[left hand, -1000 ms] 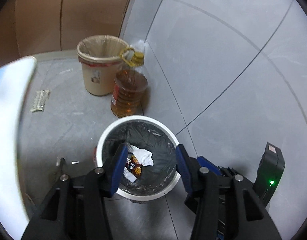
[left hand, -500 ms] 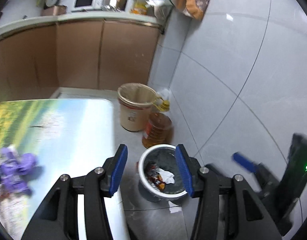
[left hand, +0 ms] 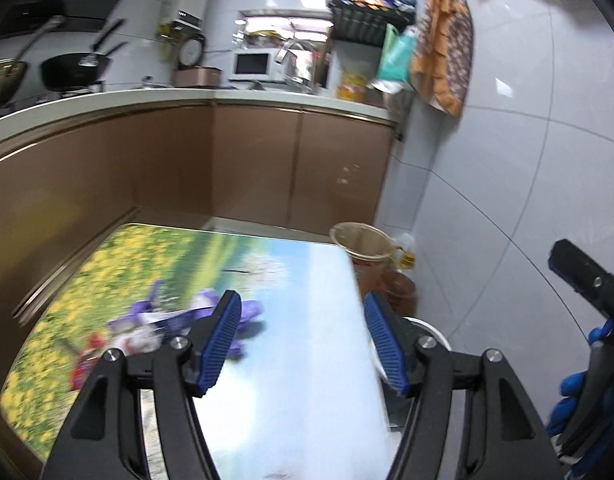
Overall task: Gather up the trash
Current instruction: 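Move both grippers back to the table, then grasp the red chip bag with the left gripper while the right gripper grasps a purple bag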
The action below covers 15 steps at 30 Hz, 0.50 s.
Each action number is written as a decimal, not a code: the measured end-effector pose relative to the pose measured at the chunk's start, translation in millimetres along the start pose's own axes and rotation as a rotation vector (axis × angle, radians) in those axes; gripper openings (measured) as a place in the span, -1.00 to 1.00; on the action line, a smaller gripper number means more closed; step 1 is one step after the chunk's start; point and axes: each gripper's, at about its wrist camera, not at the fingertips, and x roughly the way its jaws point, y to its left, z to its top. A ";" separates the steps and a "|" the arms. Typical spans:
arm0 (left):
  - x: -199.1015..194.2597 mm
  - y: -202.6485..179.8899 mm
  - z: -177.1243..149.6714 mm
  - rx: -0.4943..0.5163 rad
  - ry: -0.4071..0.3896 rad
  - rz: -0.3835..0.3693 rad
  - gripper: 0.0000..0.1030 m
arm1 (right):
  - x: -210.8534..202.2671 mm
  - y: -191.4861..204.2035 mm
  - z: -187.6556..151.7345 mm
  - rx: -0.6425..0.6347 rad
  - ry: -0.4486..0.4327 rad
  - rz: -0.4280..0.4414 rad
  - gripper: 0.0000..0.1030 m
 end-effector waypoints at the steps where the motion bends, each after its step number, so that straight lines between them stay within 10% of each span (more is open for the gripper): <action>1: -10.3 11.0 -2.2 -0.007 -0.008 0.023 0.22 | -2.0 9.4 0.4 -0.015 0.006 0.018 1.00; 15: -57.1 135.7 -31.0 -0.125 -0.039 0.266 0.27 | 15.4 62.6 -15.8 -0.124 0.064 0.111 1.00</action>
